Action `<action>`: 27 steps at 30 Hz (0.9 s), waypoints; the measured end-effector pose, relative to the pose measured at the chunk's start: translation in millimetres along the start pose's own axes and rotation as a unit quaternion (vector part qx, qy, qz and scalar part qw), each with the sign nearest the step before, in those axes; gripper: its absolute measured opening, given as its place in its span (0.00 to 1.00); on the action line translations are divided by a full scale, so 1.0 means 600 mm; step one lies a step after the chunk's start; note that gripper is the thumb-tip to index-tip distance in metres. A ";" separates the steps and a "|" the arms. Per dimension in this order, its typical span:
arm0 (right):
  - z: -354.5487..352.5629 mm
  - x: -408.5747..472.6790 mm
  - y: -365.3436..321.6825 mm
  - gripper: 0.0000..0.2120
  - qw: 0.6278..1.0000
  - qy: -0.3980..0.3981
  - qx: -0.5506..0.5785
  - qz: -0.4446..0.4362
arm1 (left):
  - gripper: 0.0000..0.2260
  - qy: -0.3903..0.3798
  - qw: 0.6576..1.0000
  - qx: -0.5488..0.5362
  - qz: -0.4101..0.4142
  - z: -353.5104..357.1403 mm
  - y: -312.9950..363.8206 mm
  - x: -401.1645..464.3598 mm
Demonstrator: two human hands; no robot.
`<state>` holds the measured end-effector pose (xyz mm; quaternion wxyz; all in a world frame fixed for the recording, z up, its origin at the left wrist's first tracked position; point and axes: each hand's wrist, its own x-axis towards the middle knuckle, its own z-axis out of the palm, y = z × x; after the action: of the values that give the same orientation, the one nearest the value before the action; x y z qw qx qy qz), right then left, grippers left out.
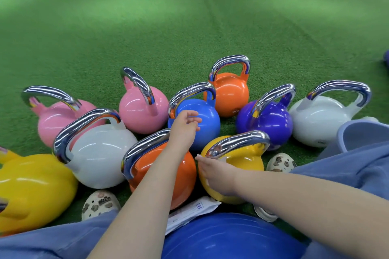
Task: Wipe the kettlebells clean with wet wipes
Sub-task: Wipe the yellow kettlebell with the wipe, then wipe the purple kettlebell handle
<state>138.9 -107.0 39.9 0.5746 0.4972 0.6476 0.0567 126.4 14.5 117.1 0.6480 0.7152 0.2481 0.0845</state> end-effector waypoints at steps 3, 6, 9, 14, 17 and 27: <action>0.005 -0.037 0.018 0.17 0.999 0.043 0.005 -0.006 | 0.11 -0.003 1.000 -0.003 0.010 0.007 0.008 -0.001; 0.038 -0.074 0.033 0.12 0.997 0.070 0.032 0.004 | 0.11 -0.005 1.000 -0.022 0.022 0.021 0.023 -0.003; 0.053 -0.121 0.080 0.10 0.975 0.161 0.155 0.014 | 0.12 -0.009 0.999 -0.035 0.037 0.039 0.042 -0.005; 0.056 -0.186 0.163 0.22 0.898 0.160 0.397 0.103 | 0.11 -0.028 0.997 -0.048 0.060 0.068 0.076 -0.005; 0.070 -0.218 0.214 0.20 0.778 0.095 0.588 0.201 | 0.12 -0.029 0.995 -0.063 0.069 0.077 0.085 -0.001; 0.209 -0.254 0.270 0.18 0.379 0.173 0.847 0.331 | 0.09 -0.101 0.992 -0.058 0.048 0.130 0.073 0.040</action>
<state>309.6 -196.6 207.6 -0.3339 0.8797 0.2277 -0.2507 192.4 -45.2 143.1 0.7050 0.6927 0.1412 0.0569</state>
